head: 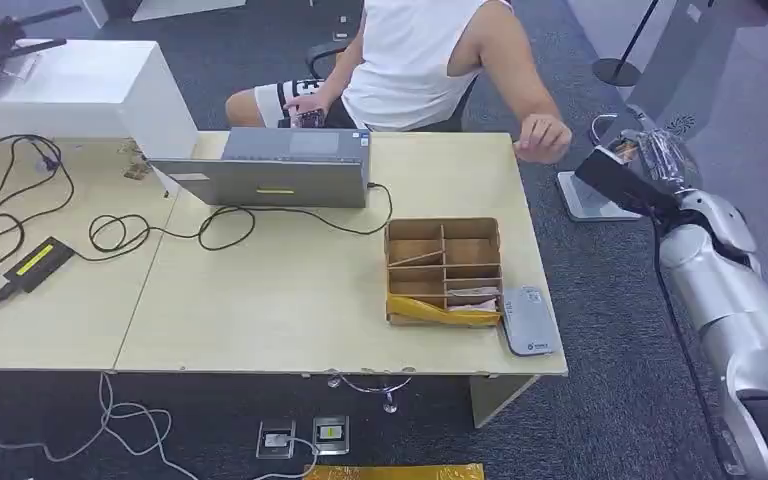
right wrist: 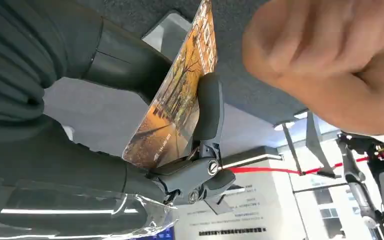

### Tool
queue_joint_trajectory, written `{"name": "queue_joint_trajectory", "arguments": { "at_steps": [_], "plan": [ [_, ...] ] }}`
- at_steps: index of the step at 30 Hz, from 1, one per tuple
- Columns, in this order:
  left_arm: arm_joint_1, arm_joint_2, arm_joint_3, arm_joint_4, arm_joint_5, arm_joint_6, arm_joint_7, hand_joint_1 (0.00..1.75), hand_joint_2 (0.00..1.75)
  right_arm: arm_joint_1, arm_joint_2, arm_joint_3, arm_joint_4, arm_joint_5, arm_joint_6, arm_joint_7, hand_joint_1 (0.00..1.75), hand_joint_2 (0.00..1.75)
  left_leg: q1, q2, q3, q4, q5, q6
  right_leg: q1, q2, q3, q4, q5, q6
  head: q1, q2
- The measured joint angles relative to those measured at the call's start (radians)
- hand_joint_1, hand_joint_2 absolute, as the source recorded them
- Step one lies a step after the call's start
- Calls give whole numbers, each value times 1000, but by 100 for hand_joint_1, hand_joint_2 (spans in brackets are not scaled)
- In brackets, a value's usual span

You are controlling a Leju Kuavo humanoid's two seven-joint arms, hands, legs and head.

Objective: Pass the card to the sensor for recognition and then transmit it.

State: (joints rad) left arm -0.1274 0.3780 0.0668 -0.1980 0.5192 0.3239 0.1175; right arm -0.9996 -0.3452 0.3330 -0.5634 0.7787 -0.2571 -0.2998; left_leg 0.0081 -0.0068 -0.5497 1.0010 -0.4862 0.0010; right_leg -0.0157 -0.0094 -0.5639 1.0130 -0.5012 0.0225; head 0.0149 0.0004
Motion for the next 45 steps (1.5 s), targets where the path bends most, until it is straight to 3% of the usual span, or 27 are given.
{"name": "queue_joint_trajectory", "arguments": {
  "at_steps": [7, 11, 18, 28, 36, 45],
  "plan": [
    [1, 0, 0, 0, -19, -2, -4, 0, 175, 58, -23, -32, -85, -145, 12, 15, 175, 175, 0, 0, 0, 0, 0, 0, 0, 0, 0, 0, 0, 0, 0, 0],
    [4, 0, 0, 0, -25, 0, -13, 0, 175, 169, -57, -71, -235, -247, 65, 80, 175, 175, 0, -1, 0, 0, 0, 0, 0, -1, 1, -1, 0, 0, 0, 0],
    [8, 5, -2, 0, -41, -3, -18, 0, 175, 342, -109, -150, -474, -289, 124, 135, 175, 175, 1, 0, 2, 0, 0, 0, 1, 0, 1, -1, 0, 0, 0, 0],
    [9, 26, -5, 0, -90, -32, -23, 0, 175, 637, -111, -259, -738, -194, 259, 183, 175, 175, 1, 1, 1, 0, -1, 0, 1, 1, 0, -1, 0, -1, 0, 0],
    [8, 40, -15, 0, -101, -44, -23, 0, 175, 699, -89, -262, -821, -118, 322, 195, 175, 175, 1, 1, 1, 0, 0, 0, 1, 2, 0, -1, 0, -1, 0, 0],
    [7, 50, -25, 0, -88, -45, -11, 0, 175, 741, -65, -251, -843, -49, 320, 222, 175, 175, 1, 1, 1, 0, -1, 0, 1, 2, 0, -1, 0, -1, 0, 0]
  ]
}}
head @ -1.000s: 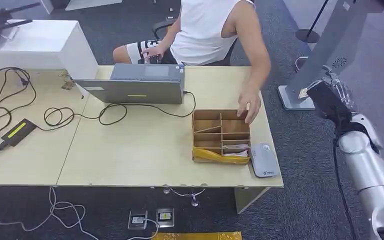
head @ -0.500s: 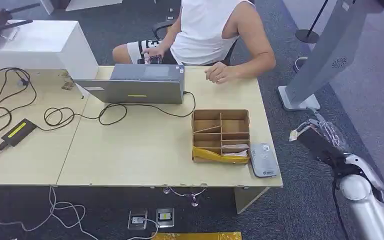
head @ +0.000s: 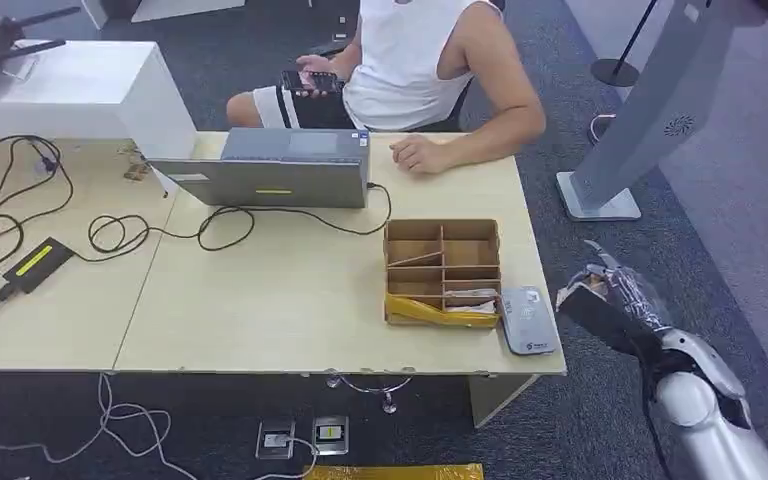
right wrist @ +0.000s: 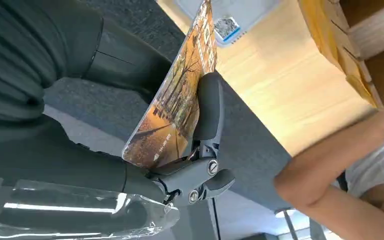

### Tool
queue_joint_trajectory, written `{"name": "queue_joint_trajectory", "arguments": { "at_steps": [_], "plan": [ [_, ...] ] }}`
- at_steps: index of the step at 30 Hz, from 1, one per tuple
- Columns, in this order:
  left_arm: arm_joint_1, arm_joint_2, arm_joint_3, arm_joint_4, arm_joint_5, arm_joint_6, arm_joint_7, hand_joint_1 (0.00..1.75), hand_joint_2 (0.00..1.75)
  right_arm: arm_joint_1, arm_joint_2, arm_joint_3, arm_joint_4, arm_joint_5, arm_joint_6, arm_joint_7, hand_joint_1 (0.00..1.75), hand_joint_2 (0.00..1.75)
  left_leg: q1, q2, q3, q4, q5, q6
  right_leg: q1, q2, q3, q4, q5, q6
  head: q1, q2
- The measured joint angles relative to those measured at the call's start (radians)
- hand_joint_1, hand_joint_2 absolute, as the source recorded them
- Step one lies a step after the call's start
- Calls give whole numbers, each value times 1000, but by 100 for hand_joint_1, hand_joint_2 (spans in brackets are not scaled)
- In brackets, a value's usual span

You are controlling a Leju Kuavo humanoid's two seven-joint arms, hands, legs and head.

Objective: Pass the card to the sensor for recognition and then transmit it.

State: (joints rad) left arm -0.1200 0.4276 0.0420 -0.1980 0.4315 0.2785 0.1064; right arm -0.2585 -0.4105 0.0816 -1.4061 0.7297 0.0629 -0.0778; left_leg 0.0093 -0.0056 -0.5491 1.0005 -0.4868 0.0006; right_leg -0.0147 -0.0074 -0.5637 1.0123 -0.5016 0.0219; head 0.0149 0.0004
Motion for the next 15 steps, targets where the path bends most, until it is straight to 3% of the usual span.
{"name": "queue_joint_trajectory", "arguments": {
  "at_steps": [15],
  "plan": [
    [-1, 0, -2, 0, 5, 14, 23, 0, 175, -11, 23, 23, 108, 41, -65, -40, 175, 175, 0, 2, 0, 0, 0, 0, 0, 1, 0, 0, 0, 0, 0, 0]
  ]
}}
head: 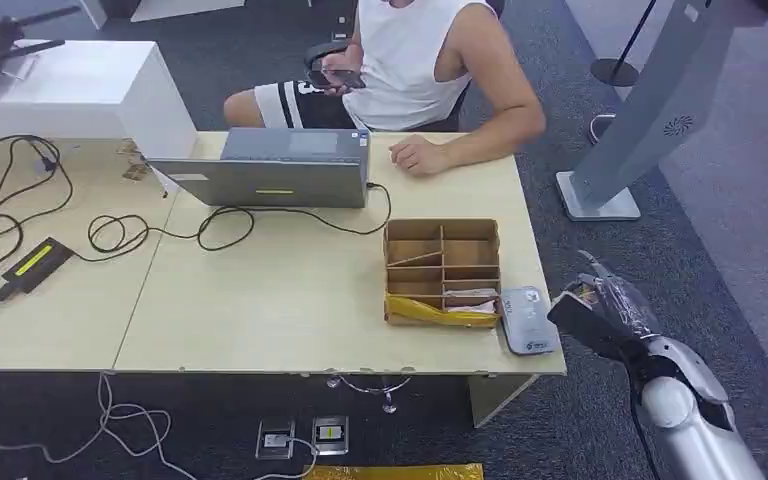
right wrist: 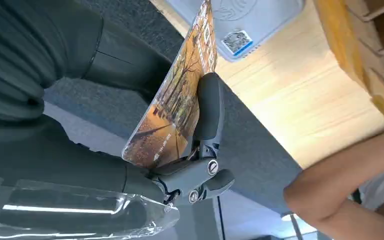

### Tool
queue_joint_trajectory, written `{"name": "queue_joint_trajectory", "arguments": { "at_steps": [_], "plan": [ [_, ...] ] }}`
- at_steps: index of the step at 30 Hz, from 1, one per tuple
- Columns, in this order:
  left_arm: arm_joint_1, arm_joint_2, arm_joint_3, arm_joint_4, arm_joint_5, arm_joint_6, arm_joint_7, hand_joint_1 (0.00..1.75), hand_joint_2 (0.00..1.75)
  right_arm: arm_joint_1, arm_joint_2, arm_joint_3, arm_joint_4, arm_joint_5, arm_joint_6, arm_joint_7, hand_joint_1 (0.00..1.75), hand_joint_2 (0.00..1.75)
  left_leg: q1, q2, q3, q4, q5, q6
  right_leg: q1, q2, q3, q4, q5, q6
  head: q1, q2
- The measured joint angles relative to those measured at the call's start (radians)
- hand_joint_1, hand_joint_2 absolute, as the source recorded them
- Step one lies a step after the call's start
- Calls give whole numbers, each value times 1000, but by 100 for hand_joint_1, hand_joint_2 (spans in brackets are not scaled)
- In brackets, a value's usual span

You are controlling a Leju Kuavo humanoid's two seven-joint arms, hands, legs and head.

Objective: Pass the card to the sensor for recognition and then transmit it.

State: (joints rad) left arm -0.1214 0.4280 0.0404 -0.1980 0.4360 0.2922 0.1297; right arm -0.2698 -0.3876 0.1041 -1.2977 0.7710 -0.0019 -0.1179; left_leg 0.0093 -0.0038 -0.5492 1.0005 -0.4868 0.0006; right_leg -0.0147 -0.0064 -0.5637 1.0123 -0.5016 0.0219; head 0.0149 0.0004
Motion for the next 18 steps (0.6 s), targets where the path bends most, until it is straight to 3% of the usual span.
{"name": "queue_joint_trajectory", "arguments": {
  "at_steps": [18],
  "plan": [
    [-1, 0, 0, 0, -6, 0, 11, 0, 175, -35, 34, 32, 217, 19, -74, -55, 175, 175, 0, 0, 0, 0, 0, 0, 0, 1, 0, 0, 0, 0, 0, 0]
  ]
}}
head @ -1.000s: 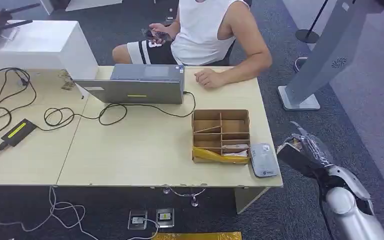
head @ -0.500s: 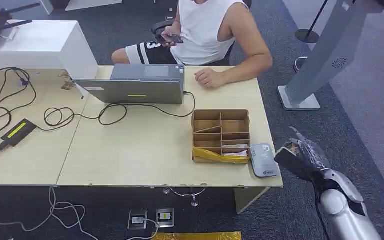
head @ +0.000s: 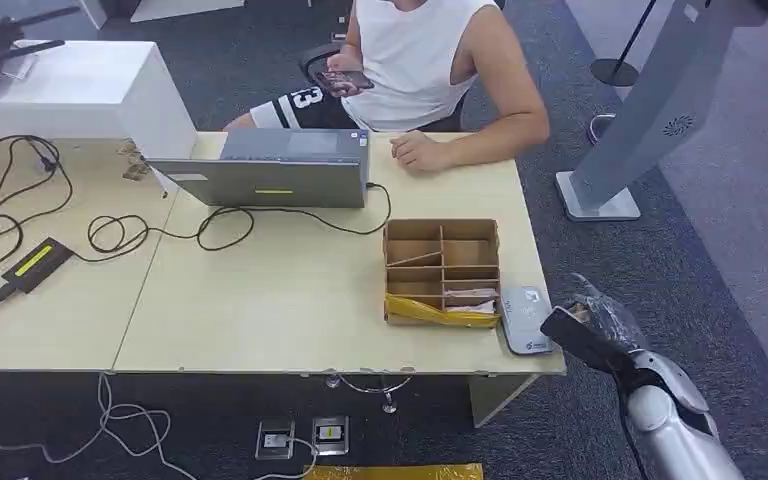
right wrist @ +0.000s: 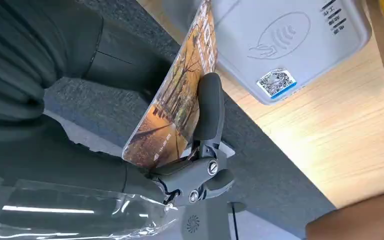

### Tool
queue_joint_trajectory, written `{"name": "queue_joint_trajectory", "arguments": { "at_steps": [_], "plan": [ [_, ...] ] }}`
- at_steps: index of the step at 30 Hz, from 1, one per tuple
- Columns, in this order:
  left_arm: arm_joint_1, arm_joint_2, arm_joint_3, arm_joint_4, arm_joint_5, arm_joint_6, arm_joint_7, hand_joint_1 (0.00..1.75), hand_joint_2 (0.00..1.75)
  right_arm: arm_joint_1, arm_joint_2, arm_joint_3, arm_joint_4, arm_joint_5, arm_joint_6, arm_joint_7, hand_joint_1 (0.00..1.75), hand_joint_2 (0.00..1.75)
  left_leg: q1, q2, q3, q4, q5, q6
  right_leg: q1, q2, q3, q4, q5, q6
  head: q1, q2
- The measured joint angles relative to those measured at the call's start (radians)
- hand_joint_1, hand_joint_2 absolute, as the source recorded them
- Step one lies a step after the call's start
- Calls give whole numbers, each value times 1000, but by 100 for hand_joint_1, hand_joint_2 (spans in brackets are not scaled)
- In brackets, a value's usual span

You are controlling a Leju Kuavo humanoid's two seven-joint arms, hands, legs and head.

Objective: Pass the card to the sensor for recognition and then transmit it.

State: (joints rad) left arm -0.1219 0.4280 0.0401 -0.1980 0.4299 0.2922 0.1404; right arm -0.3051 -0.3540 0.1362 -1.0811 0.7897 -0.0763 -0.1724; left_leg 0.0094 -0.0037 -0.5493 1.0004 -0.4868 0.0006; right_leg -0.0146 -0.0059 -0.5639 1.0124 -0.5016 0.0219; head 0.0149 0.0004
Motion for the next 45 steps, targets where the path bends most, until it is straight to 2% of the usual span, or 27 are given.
{"name": "queue_joint_trajectory", "arguments": {
  "at_steps": [12, 23, 45],
  "plan": [
    [0, 0, -1, 0, 10, 2, 2, 0, 175, -41, 17, 27, 46, -8, -38, -10, 175, 175, 0, 0, 0, 0, 0, 0, 0, 0, 0, 0, 0, 0, 0, 0],
    [0, 0, -1, 0, 8, 0, 3, 0, 175, -56, 27, 50, 63, 7, -19, 3, 175, 175, 0, 0, 0, 0, 0, 0, 0, 0, 0, 0, 0, 0, 0, 0],
    [0, 0, -2, 0, 10, 2, 4, 0, 175, -67, 30, 69, 125, 19, -46, 0, 175, 175, 0, 1, 3, 0, 0, 0, 0, 1, 2, 0, 0, 0, 0, 0]
  ]
}}
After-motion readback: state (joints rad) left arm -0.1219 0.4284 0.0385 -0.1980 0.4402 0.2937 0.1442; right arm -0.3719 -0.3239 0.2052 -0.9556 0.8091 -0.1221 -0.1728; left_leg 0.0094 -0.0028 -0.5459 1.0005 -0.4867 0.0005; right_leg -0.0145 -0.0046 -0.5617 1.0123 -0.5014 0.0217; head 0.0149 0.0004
